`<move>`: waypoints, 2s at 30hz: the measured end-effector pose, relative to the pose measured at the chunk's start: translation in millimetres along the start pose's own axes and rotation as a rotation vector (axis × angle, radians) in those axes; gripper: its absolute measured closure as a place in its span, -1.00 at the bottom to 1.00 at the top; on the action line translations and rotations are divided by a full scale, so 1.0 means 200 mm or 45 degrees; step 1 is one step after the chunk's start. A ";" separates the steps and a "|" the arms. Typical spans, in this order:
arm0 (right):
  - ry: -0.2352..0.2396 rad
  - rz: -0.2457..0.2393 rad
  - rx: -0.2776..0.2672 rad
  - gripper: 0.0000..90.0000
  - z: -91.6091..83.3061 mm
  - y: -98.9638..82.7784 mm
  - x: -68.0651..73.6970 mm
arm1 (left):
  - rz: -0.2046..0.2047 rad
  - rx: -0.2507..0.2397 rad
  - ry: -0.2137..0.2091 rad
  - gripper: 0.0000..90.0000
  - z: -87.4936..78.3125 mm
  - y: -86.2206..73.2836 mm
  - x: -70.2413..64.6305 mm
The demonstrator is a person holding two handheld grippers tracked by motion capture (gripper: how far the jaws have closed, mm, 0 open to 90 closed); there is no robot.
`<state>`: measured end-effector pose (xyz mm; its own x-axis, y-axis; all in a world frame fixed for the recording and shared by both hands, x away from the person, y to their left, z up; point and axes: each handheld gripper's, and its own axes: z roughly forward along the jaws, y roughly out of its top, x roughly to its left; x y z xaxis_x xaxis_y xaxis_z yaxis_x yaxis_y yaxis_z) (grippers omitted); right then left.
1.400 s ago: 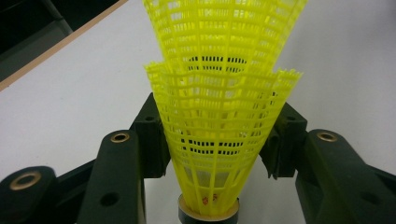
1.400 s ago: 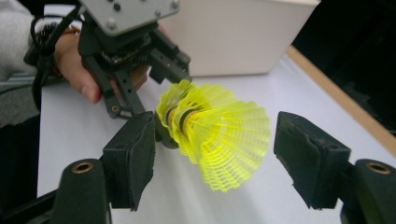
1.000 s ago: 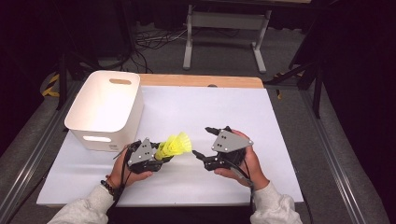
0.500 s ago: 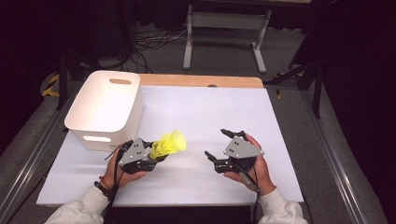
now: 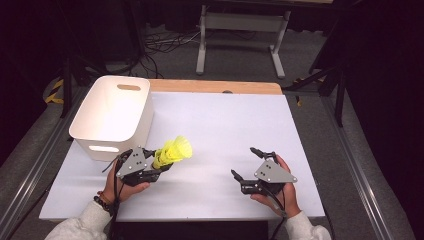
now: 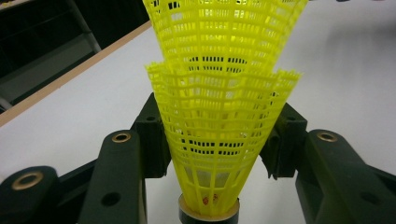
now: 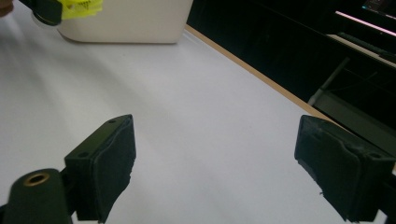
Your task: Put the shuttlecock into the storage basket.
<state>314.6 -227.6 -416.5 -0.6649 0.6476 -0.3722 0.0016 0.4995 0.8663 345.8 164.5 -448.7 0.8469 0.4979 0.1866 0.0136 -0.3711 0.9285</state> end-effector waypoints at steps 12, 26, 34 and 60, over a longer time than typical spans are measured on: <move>-0.022 0.048 0.020 -0.73 -0.02 -0.10 0.00 | 0.016 -0.026 0.016 0.17 -0.04 0.02 -0.01; -0.004 0.070 0.008 -0.71 0.00 -0.09 0.00 | -0.020 -0.068 0.060 0.18 -0.13 0.02 0.02; 0.007 0.062 0.015 -0.71 0.00 -0.09 0.01 | -0.027 -0.092 0.085 0.18 -0.18 0.02 0.03; 0.008 0.076 0.010 -0.71 0.00 -0.10 -0.01 | -0.067 -0.158 0.168 0.17 -0.32 0.02 0.06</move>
<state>316.4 -239.5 -433.1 -0.6680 0.6729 -0.3177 0.0474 0.4645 0.8843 322.7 218.9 -421.3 0.7699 0.6152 0.1698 -0.0167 -0.2465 0.9690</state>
